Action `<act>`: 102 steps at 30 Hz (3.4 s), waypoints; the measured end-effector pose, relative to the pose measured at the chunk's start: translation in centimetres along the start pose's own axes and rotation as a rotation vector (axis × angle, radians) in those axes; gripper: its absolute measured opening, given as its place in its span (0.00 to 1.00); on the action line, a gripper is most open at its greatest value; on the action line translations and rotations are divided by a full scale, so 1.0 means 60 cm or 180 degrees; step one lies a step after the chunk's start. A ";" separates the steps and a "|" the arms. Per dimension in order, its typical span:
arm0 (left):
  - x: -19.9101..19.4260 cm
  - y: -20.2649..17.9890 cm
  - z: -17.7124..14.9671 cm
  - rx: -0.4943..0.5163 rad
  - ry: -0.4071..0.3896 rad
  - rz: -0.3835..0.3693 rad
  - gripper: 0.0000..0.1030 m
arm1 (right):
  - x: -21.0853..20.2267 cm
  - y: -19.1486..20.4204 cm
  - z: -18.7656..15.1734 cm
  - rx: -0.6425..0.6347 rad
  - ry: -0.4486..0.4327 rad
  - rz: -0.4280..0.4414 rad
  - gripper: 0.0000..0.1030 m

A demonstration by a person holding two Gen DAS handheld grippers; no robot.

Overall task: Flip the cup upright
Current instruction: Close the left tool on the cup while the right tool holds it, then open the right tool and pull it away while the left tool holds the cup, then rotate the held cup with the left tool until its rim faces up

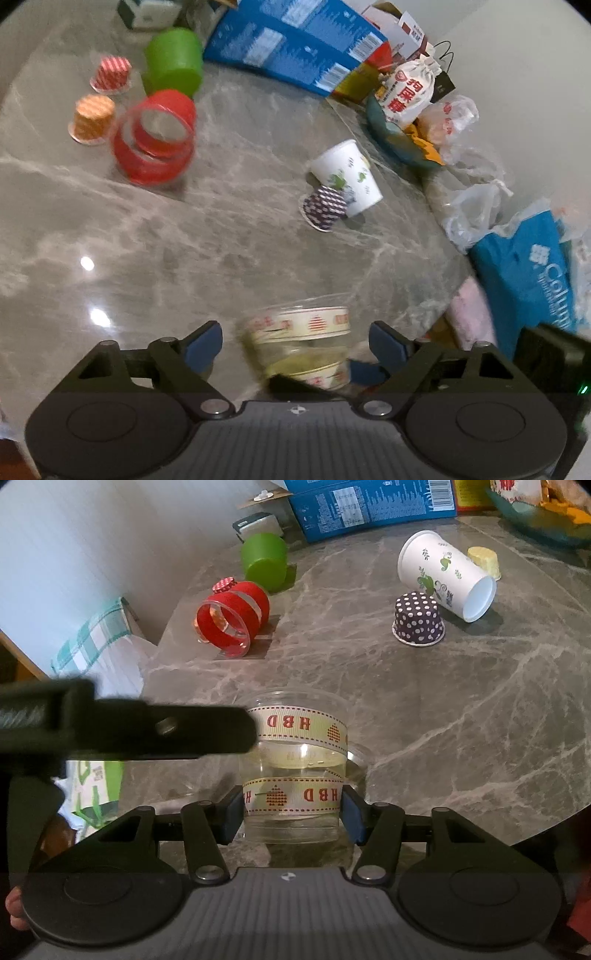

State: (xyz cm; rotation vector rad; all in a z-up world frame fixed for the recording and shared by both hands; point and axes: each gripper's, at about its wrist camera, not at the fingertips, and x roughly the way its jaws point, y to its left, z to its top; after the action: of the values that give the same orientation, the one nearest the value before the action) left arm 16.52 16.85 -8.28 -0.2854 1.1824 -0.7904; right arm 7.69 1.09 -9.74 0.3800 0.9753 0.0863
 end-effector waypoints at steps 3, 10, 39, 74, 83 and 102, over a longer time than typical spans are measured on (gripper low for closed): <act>0.019 -0.005 0.001 -0.0042 0.0071 -0.0047 0.86 | 0.000 -0.010 -0.003 0.0043 -0.0013 0.0092 0.55; 0.048 -0.015 -0.001 -0.0026 0.0162 0.0121 0.80 | 0.001 -0.022 -0.007 0.0118 -0.0001 0.0245 0.55; 0.044 -0.027 -0.008 0.0182 -0.0014 0.0142 0.64 | -0.100 -0.098 -0.090 0.0361 -0.0625 0.0264 0.98; -0.048 -0.095 -0.192 0.1618 -0.2908 0.0441 0.65 | -0.031 -0.320 -0.296 0.1332 -0.1795 -0.0622 0.98; 0.025 -0.092 -0.227 0.1515 -0.3417 0.1101 0.65 | -0.023 -0.338 -0.313 0.1460 -0.1830 -0.0496 0.98; 0.077 -0.075 -0.250 0.1752 -0.3275 0.1443 0.63 | -0.080 -0.255 -0.304 0.0625 -0.2386 -0.0525 0.98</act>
State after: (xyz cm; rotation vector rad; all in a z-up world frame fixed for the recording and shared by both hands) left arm 1.91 13.46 -14.67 0.0558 0.0252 -0.4245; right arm -11.48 -9.29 -20.46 0.4625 0.2683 -0.2889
